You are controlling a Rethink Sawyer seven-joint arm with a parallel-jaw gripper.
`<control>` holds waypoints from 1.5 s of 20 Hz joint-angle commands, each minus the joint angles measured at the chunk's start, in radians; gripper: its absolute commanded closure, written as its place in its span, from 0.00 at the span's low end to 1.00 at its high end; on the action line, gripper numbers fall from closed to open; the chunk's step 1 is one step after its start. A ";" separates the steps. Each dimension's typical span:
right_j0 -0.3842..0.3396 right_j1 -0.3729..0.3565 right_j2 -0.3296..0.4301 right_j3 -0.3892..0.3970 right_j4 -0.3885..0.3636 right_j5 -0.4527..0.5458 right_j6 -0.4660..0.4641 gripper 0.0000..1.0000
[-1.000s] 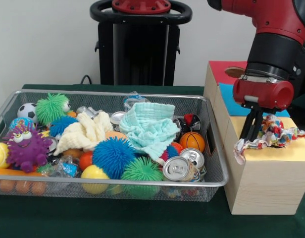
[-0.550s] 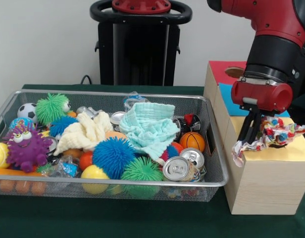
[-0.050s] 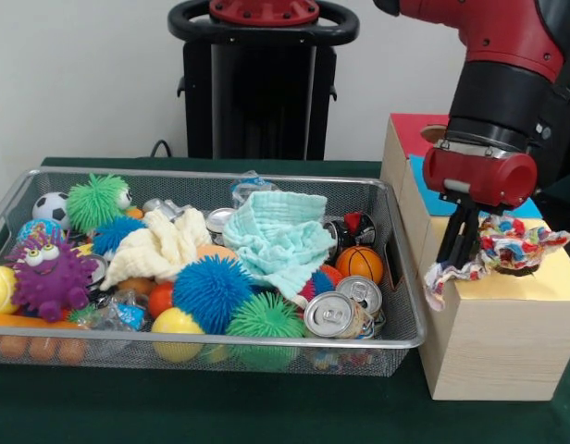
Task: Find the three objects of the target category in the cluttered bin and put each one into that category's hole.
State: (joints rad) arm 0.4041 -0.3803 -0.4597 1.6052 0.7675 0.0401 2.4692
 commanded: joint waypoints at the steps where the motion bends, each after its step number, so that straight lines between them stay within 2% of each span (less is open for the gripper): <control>1: -0.056 -0.062 0.142 0.032 -0.069 0.262 0.061 1.00; 3: -0.060 -0.069 0.143 0.031 -0.079 0.277 0.065 1.00; 7: -0.116 -0.109 0.214 0.054 -0.087 0.327 0.019 1.00; 10: -0.167 -0.151 0.284 0.083 -0.065 0.396 0.002 1.00; 14: -0.205 -0.175 0.340 0.113 -0.043 0.393 0.019 1.00; 19: -0.251 -0.207 0.432 0.176 -0.018 0.302 0.034 1.00; 26: -0.243 -0.180 0.401 0.127 -0.090 0.362 0.068 1.00; 30: -0.247 -0.170 0.405 0.117 -0.097 0.383 0.070 1.00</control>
State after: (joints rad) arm 0.1798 -0.5741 -0.1680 1.6775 0.7160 0.3031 2.4692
